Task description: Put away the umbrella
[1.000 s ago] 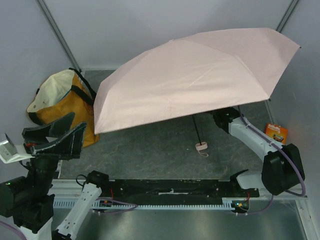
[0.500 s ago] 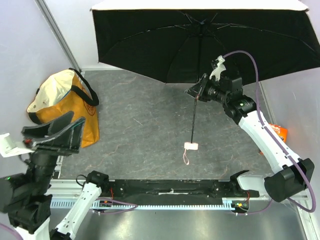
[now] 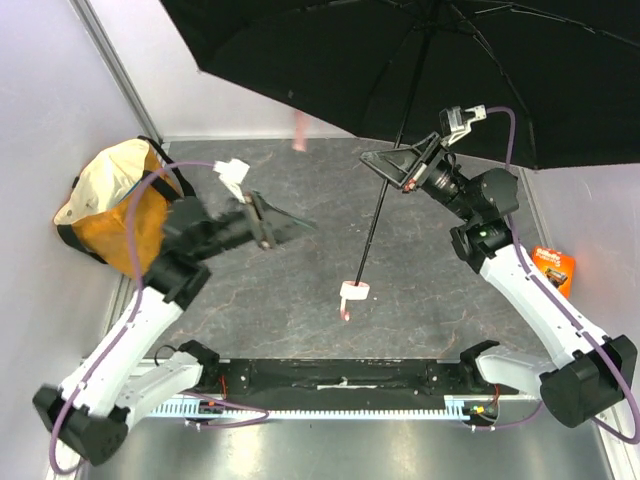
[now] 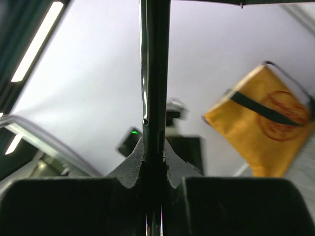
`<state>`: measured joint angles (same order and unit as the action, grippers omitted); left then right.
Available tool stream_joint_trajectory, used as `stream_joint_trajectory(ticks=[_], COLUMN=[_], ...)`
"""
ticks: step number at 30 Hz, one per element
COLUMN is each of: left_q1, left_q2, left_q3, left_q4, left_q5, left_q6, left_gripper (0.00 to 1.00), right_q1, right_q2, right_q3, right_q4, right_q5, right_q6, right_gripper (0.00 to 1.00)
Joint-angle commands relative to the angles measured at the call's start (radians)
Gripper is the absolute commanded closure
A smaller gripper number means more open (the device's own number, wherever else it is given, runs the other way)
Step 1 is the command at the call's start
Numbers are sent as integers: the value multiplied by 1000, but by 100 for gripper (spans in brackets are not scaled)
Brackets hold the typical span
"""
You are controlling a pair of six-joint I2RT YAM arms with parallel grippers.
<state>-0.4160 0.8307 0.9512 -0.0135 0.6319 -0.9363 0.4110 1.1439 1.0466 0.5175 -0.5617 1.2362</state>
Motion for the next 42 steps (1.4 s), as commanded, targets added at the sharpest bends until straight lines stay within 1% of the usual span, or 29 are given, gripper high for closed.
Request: stream_joint_trajectory(ticks=[1,3,5,7,9,11,15,19,20,22,24,25,27,28,30,31,33,34,36,38,39,40,41,42], left_q1=[-266,-340,-369,-380,-385,-385,-385,-405,-412,-423,-429,-434,-446,-449,-452,-454,-455,-454,-461,-475,-486,-503,-518,-530], left_q2=[65,119,149,165,177,177,142,201,221,261,287,295,303,303,301,295,274,260,217,176,159,134,119,108], left_q3=[17,35,15,-24,-60,-75,-68,-29,-19,3,24,38,50,58,76,84,87,83,70,61,63,66,67,67], left_q4=[218,231,269,378,521,601,575,554,549,540,524,514,494,477,399,359,281,256,206,164,135,109,92,77], left_q5=[33,20,12,35,83,113,91,86,86,86,88,84,66,57,31,5,-56,-89,-165,-251,-302,-349,-398,-446], left_q6=[-75,-55,-61,-97,-149,-173,-131,-134,-134,-136,-131,-124,-107,-95,-53,-26,31,57,112,169,210,247,284,309], left_gripper=[30,29,27,27,27,26,21,20,21,29,33,37,40,45,64,76,90,97,98,98,98,98,98,98], right_q1=[51,77,94,106,109,111,120,133,137,143,149,150,157,160,164,167,169,169,173,183,189,198,215,228], right_q2=[22,45,66,83,97,109,126,149,158,186,215,224,229,231,226,221,192,169,117,59,19,-11,-39,-56], right_q3=[-14,-19,-22,-23,-23,-26,-51,-83,-89,-95,-97,-97,-106,-108,-109,-112,-120,-129,-141,-123,-102,-76,-41,-7], right_q4=[470,536,623,668,674,723,852,956,986,1036,1096,1111,1109,1107,1081,1057,977,916,760,499,313,110,-37,-206], right_q5=[-23,-21,-23,-30,-46,-70,-96,-69,-57,-37,-21,-12,-1,3,0,-3,-9,-10,-1,29,67,136,204,277], right_q6=[184,210,232,236,224,233,266,293,301,325,348,353,338,327,299,283,235,198,117,-2,-106,-192,-260,-314], right_gripper=[100,100,100,100,100,100,100,100,100,100,100,100,100,100,100,100,100,98,87,75,69,57,44,36])
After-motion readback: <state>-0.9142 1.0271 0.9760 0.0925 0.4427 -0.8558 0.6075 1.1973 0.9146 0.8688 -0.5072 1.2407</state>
